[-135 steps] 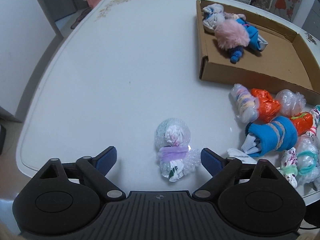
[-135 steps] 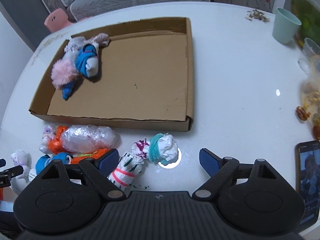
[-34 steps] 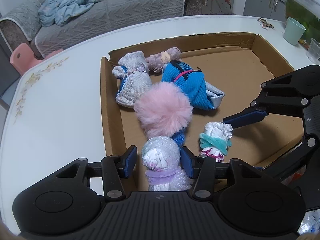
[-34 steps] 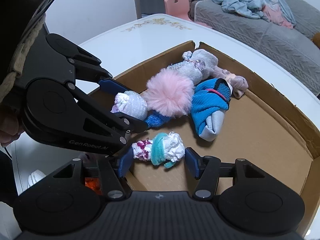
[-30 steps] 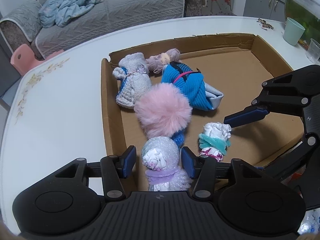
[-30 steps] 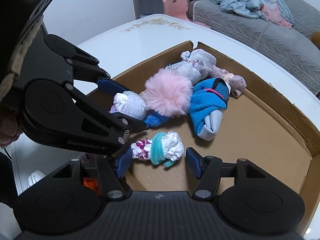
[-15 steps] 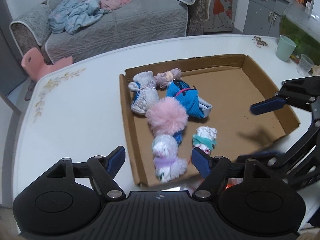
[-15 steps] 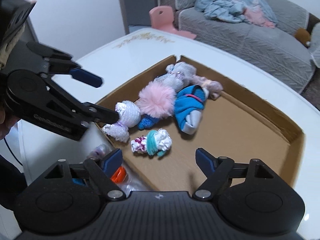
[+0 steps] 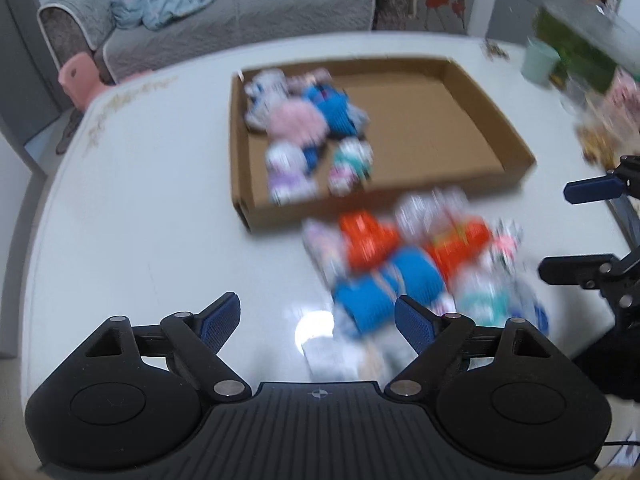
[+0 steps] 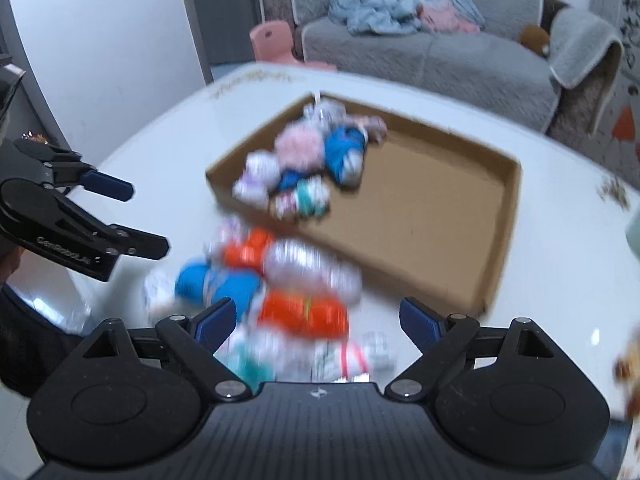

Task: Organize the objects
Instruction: 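Withdraw both tools from the box toward the remaining pile, then grasp striped white sock roll with left tool while right tool grasps grey blue-print sock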

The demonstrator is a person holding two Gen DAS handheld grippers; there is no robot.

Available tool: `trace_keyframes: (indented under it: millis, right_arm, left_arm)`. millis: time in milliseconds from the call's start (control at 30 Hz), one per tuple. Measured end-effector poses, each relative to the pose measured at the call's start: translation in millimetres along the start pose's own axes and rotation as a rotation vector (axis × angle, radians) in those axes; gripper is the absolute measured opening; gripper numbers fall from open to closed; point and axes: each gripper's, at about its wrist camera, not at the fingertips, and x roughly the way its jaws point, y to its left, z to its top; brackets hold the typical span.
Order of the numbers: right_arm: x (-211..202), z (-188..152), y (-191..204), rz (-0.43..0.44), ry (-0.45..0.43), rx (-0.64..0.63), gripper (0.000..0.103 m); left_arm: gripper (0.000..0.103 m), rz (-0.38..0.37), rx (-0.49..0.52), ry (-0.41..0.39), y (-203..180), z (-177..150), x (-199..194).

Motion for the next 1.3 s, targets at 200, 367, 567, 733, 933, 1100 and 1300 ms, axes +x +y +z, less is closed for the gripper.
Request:
trace_keyframes:
  millis: [200, 367, 567, 733, 933, 1100, 1300]
  right_arm:
    - [7.7, -33.4, 13.8, -0.006, 0.117, -0.051, 0.087]
    - [23.4, -38.8, 12.0, -0.030, 0.175, -0.032, 0.085]
    - [33.0, -48.6, 20.2, -0.035, 0.220, -0.064, 0.084]
    - [46.1, -48.4, 24.7, -0.035, 0.255, -0.094, 0.080]
    - [50.7, -50.9, 20.5, -0.062, 0.276, -0.080, 0.067]
    - [50.5, -51.8, 12.1, -0.084, 0.292, -0.039, 0.064]
    - [51.1, -55.0, 9.5, -0.110, 0.311, -0.028, 0.064]
  left_arm:
    - [0.088, 0.009, 0.023, 0.057, -15.4, -33.0, 10.2]
    - [0.088, 0.013, 0.022, 0.062, -18.5, -38.0, 19.9]
    - [0.089, -0.002, -0.013, 0.079, -15.2, -39.6, 24.9]
    - [0.089, -0.010, -0.007, 0.076, -20.3, -39.7, 31.0]
    - [0.089, 0.006, 0.014, 0.080, -22.1, -41.5, 31.4]
    - [0.092, 0.048, 0.013, 0.066, -16.8, -40.4, 27.7]
    - [0.101, 0.048, 0.030, 0.049, -20.6, -36.4, 25.0]
